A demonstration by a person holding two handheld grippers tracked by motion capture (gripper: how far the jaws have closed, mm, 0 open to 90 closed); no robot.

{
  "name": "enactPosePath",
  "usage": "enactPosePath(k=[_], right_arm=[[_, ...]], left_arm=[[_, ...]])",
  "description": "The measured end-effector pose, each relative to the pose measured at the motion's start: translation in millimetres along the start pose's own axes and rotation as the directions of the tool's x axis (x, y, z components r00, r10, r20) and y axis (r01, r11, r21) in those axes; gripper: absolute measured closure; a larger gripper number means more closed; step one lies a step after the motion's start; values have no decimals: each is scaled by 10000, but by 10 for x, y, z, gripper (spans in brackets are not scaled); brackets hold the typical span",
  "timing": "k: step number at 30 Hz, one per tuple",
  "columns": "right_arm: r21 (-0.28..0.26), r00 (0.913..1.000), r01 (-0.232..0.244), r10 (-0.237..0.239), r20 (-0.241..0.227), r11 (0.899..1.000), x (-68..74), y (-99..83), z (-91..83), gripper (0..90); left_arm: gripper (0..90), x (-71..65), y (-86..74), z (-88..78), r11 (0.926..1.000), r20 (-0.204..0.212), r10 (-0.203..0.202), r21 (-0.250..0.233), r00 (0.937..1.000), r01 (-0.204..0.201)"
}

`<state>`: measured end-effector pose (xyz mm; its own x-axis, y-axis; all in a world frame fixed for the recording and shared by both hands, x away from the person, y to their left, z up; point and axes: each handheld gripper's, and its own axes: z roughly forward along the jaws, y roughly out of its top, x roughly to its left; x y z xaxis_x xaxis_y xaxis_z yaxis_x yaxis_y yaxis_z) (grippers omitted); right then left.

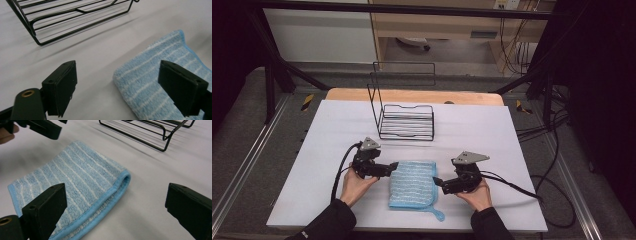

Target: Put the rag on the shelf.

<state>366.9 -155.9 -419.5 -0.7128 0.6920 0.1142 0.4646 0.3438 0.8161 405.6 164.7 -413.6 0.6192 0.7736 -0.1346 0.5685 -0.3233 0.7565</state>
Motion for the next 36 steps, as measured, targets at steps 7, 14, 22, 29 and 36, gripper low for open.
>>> enactPosePath(k=[7,14,22,29,36], right_arm=[[44,9998,-195,194,64,9998,-27,-40,26,31],[472,9998,-206,205,23,9987,-20,-64,54,28],[857,9995,-243,223,242,9960,-41,-71,99,18],[618,9986,-486,471,255,9969,-120,-9,191,86],[365,9966,-816,819,-74,9960,-207,108,426,282]], left_arm=[[396,43,-68,161,9980,52,-443,459,9990,440],[626,-26,-161,265,9936,98,-559,987,9984,547],[753,-88,-189,301,9937,130,-490,1014,9987,475],[799,-113,-190,307,9938,51,-390,1042,9992,382],[801,-124,-195,306,9944,1,-231,1033,9997,230]])
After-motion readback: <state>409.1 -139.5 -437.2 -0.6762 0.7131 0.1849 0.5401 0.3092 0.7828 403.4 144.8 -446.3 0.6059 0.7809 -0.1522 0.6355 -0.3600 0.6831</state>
